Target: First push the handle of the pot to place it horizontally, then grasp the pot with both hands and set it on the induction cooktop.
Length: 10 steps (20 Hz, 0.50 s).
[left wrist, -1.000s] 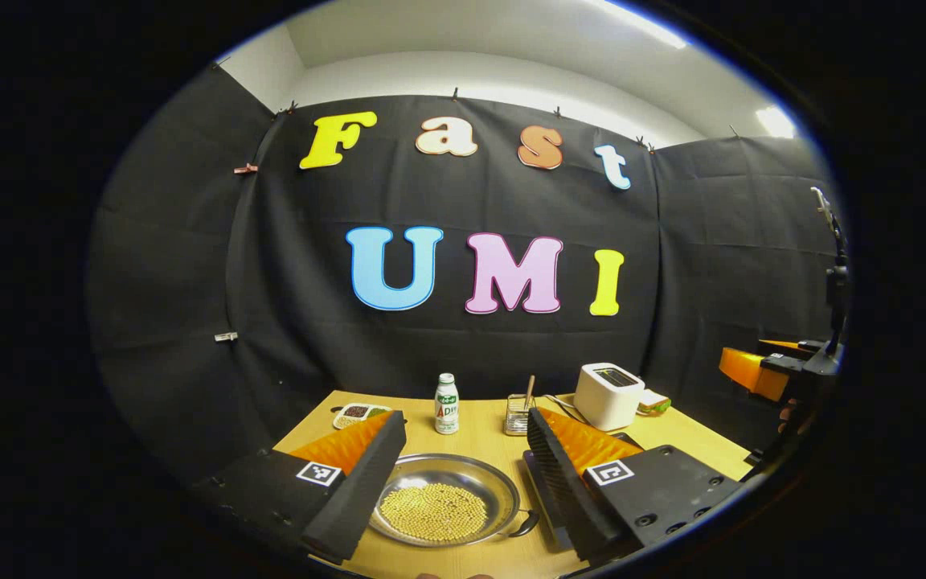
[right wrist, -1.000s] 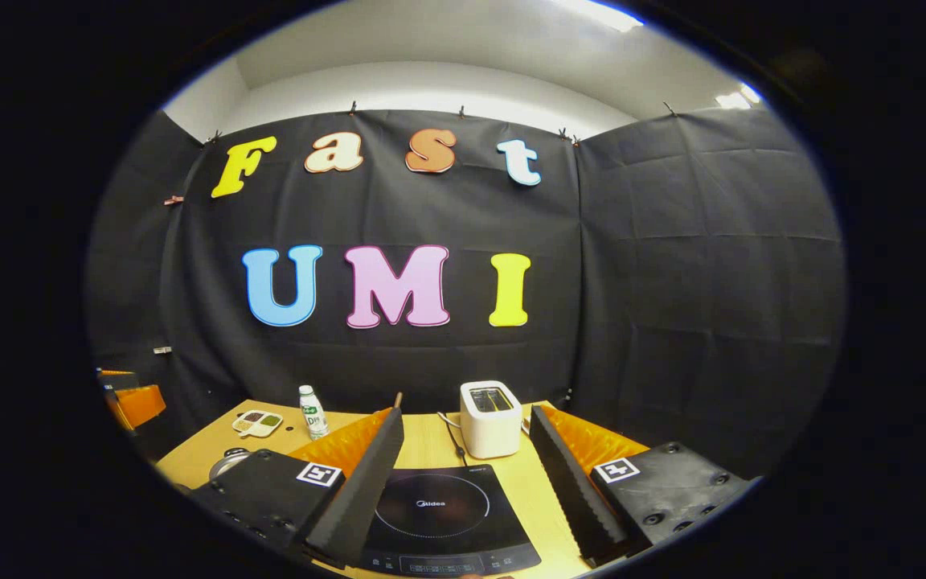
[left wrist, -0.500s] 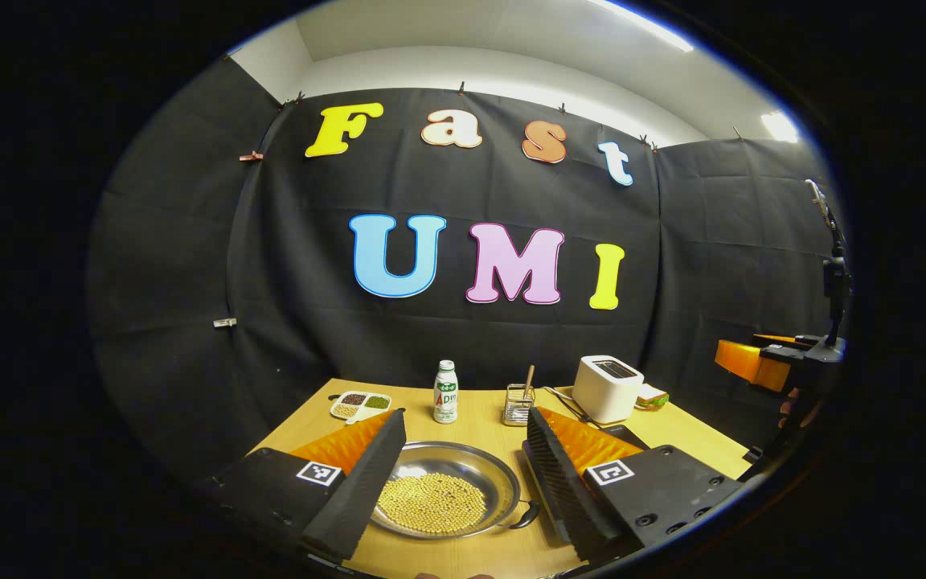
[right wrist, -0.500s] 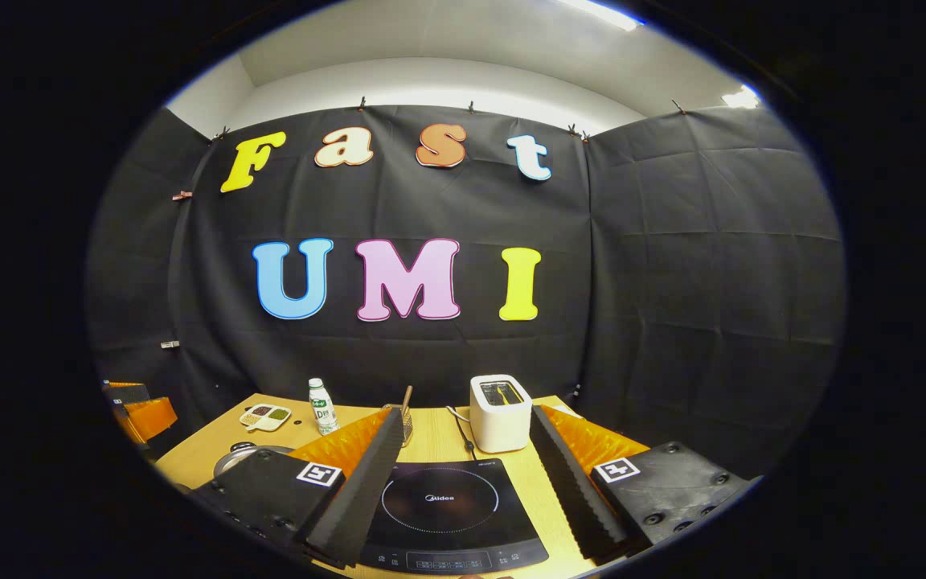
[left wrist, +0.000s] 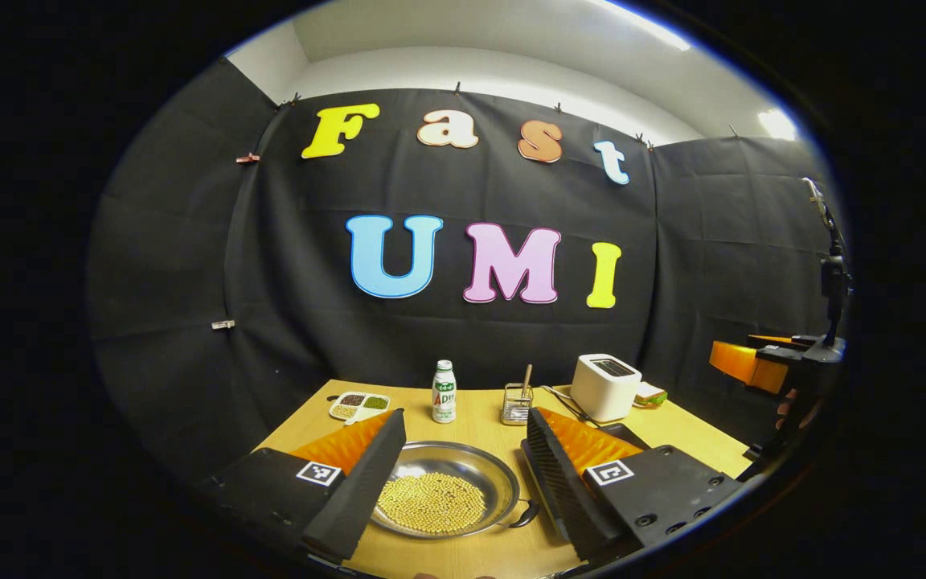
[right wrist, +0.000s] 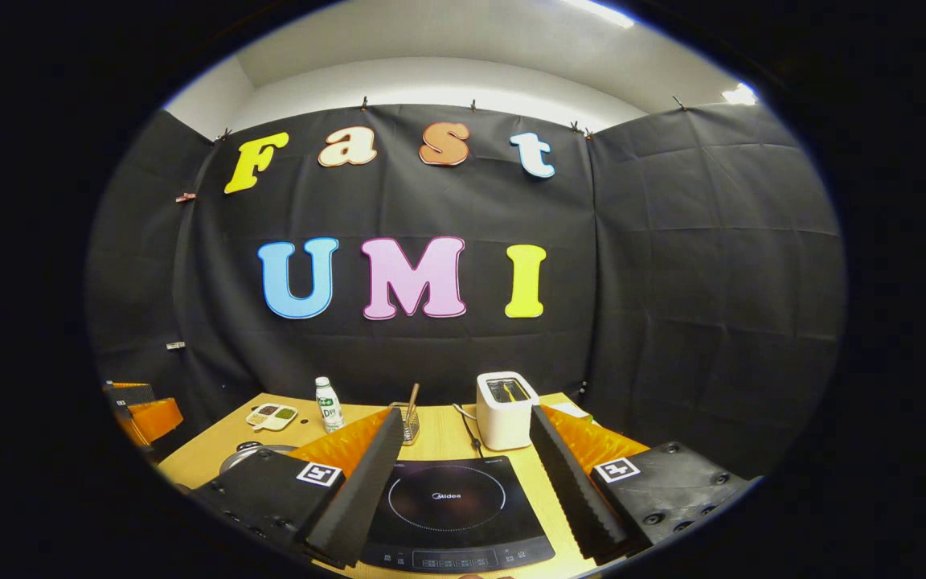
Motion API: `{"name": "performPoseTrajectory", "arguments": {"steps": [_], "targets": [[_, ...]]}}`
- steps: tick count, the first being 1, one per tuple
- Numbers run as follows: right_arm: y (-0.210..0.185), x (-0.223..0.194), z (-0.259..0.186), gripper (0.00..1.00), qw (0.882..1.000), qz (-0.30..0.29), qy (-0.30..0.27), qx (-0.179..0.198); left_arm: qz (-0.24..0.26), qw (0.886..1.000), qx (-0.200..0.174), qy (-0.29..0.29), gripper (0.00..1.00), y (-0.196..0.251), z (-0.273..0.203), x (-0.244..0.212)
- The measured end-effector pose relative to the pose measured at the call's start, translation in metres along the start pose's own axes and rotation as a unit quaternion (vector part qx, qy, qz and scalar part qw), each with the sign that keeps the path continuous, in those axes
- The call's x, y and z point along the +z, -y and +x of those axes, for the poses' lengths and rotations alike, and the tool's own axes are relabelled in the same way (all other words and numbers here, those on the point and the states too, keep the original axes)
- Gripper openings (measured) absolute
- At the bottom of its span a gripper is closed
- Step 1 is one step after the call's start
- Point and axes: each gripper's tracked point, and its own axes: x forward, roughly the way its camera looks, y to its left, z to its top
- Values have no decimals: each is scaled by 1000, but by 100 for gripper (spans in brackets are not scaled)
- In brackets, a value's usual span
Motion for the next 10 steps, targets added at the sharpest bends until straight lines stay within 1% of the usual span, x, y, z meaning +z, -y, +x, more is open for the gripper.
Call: {"name": "performPoseTrajectory", "arguments": {"steps": [3,6,8,10], "targets": [[1,-3,3,98,1000,1,-3,1,2,1000,-1,-4,95,2,7,-1],[4,-13,4,98,1000,14,-17,-3,8,1000,-1,-19,95,2,13,-5],[3,-14,6,98,1000,20,-19,3,7,999,-5,-34,95,6,18,-12],[4,-18,12,98,1000,13,-26,8,6,999,-3,-50,95,6,22,-17]]}}
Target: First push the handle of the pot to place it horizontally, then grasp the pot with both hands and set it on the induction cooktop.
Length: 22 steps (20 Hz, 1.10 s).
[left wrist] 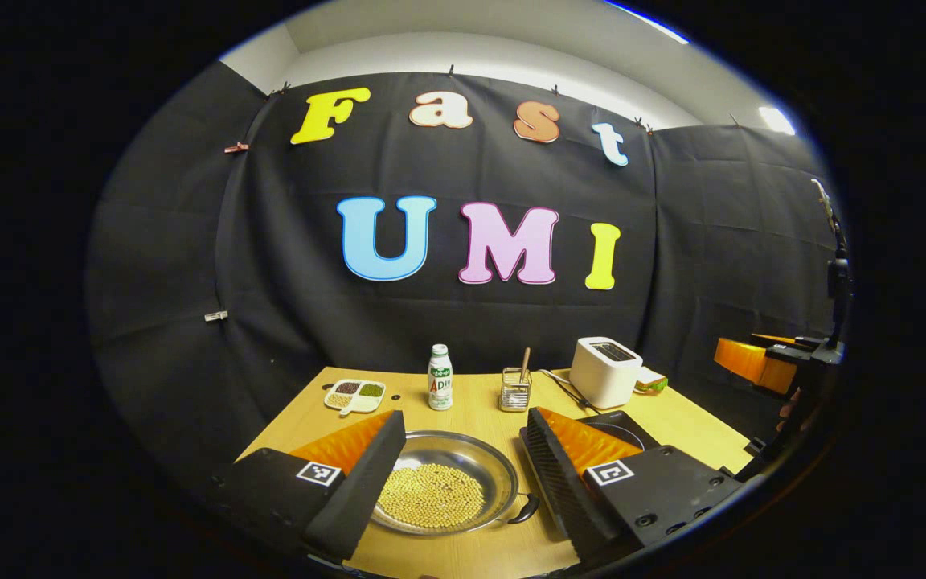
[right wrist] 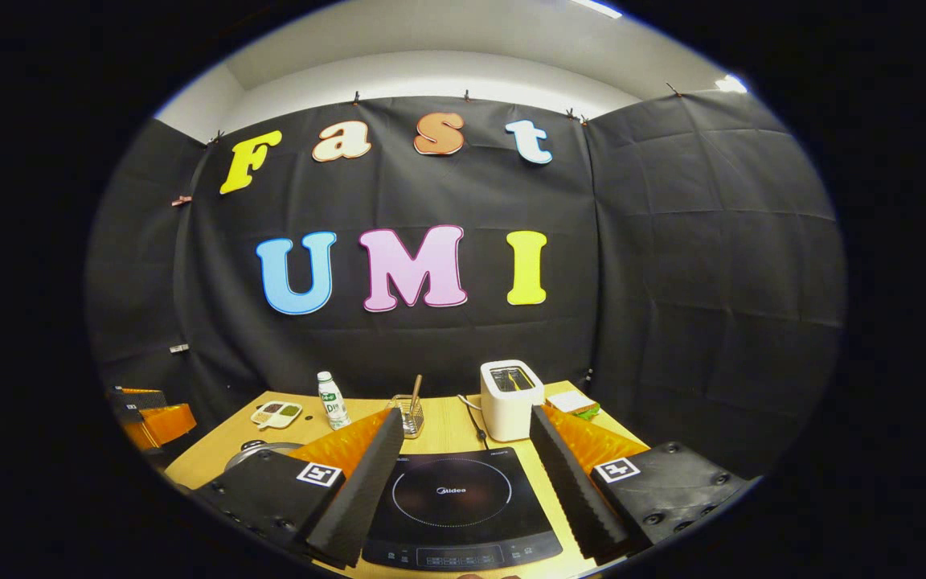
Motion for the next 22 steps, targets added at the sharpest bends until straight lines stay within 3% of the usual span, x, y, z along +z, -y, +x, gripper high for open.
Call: {"name": "performPoseTrajectory", "arguments": {"steps": [4,8,10,14,15,17,18,22], "targets": [[-2,2,15,98,1000,-5,-9,21,-11,999,-12,-36,93,10,11,-11],[-4,4,29,98,999,2,-16,38,-4,997,-31,-72,84,14,24,-22],[-5,7,35,98,999,1,-14,44,9,995,-44,-90,76,16,30,-31],[-2,4,43,98,998,-1,-16,53,3,987,-77,-138,46,27,33,-58],[0,3,45,94,998,-2,-17,53,5,985,-87,-151,37,32,34,-67],[5,2,47,98,999,-1,-19,50,19,979,-101,-178,24,38,35,-88],[8,2,48,94,999,1,-19,49,30,975,-106,-194,25,40,36,-99],[16,-3,52,98,999,-3,-25,46,68,959,-113,-250,12,49,30,-138]]}}
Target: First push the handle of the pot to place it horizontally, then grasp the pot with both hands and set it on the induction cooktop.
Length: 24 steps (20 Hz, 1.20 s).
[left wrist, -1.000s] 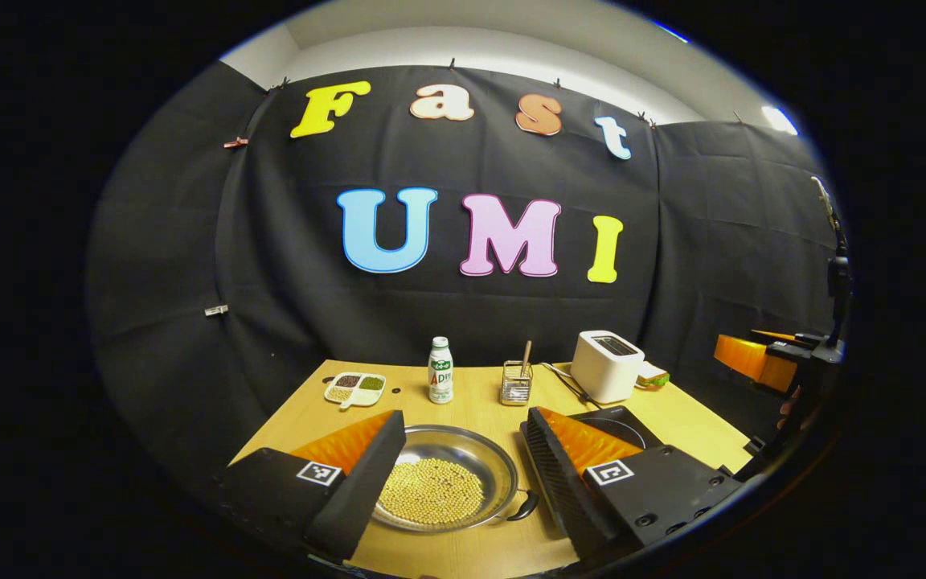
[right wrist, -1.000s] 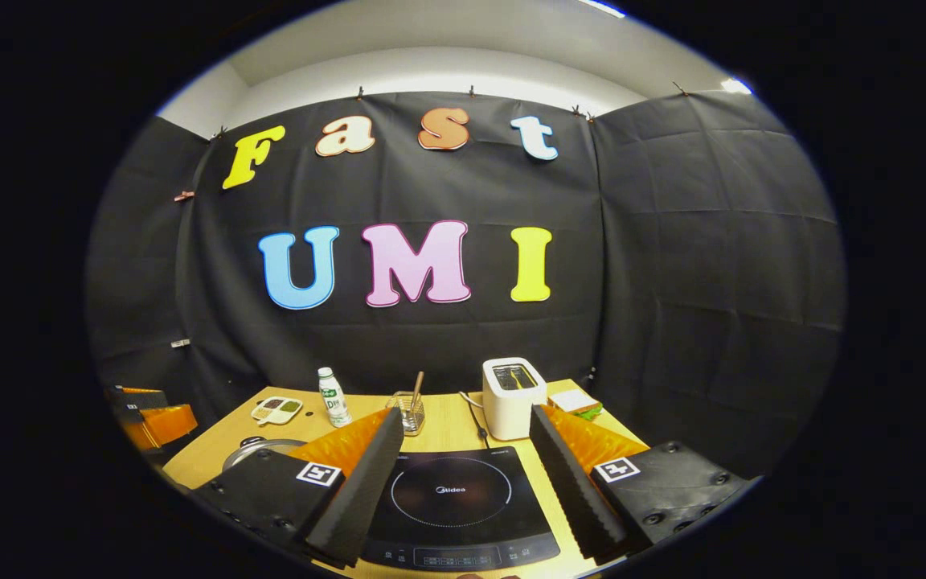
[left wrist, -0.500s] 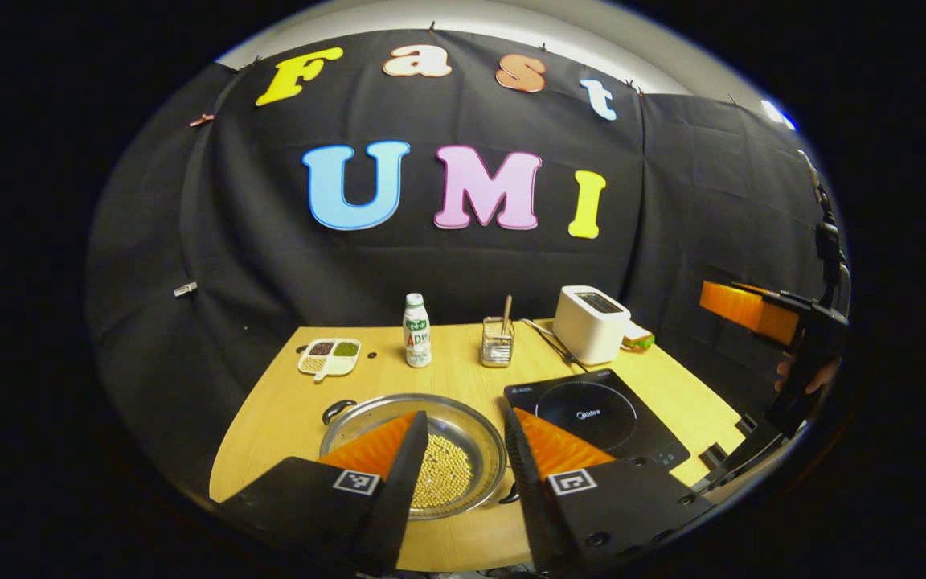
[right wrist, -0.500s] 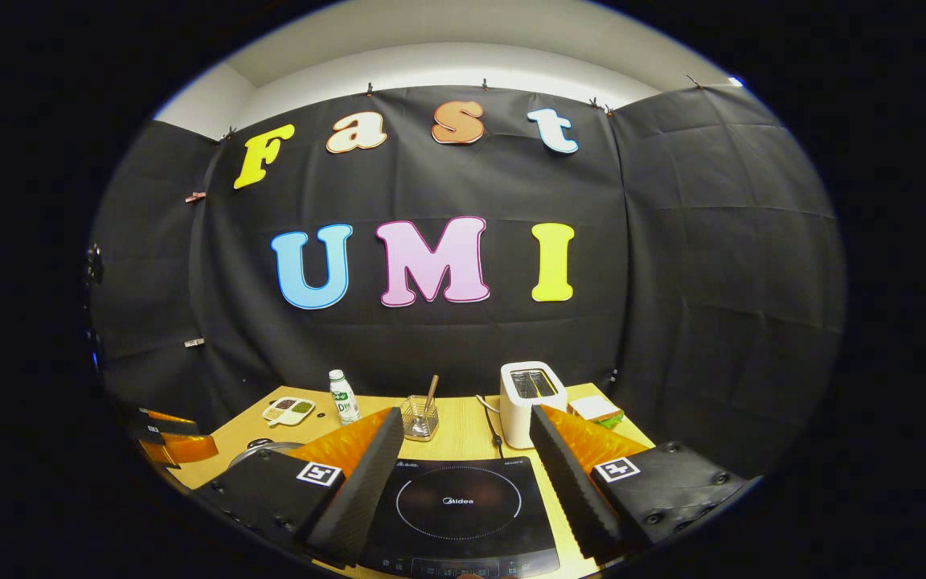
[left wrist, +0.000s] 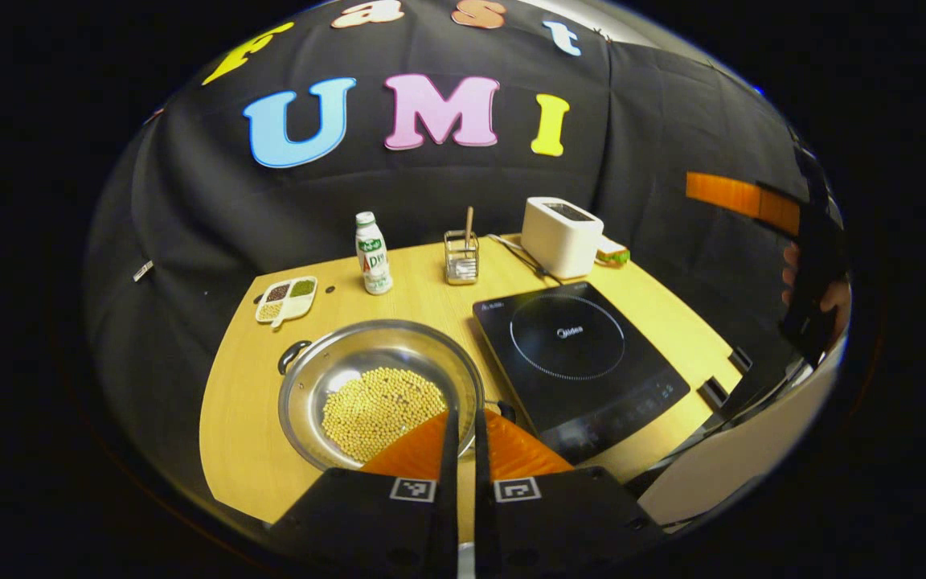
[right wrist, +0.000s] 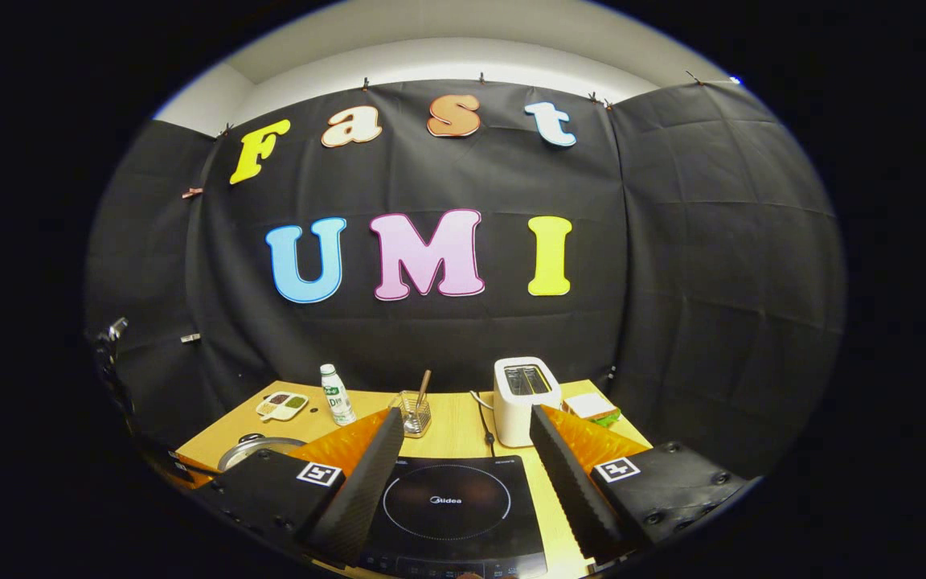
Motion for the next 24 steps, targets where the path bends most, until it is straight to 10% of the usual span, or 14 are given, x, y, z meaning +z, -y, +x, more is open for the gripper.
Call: {"name": "performPoseTrajectory", "arguments": {"steps": [24], "targets": [[59,-3,-6,98,999,19,-4,-47,37,985,-30,-167,5,20,92,-101]]}}
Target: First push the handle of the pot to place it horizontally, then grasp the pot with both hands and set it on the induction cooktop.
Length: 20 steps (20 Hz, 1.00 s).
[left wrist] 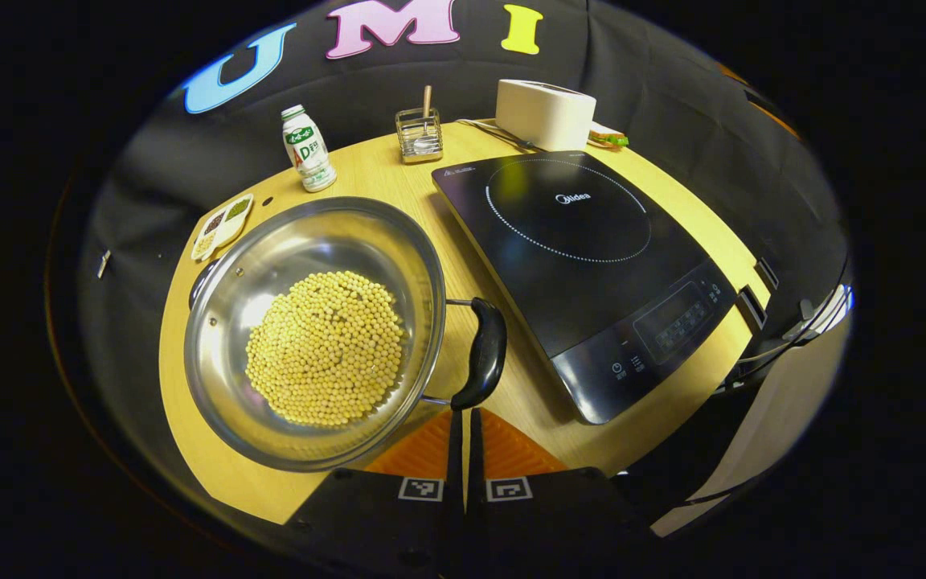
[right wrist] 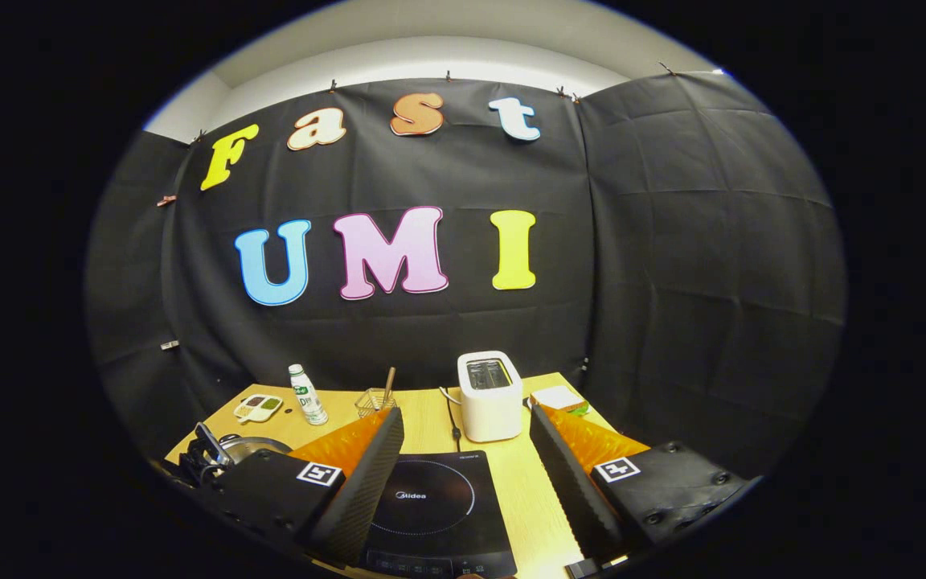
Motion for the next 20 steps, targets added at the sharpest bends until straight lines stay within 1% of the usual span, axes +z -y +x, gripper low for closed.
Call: {"name": "performPoseTrajectory", "arguments": {"steps": [3,7,14,20], "targets": [[2,-1,0,98,1000,-1,-1,-1,3,1000,-3,-2,5,2,5,1],[6,-2,1,98,1000,0,-3,-5,-10,1000,-13,1,5,9,10,7],[10,-5,7,98,1000,-2,-10,-5,-25,999,-17,15,5,9,25,36],[18,-6,12,98,1000,-5,-13,-7,-28,999,-11,27,5,4,39,61]]}}
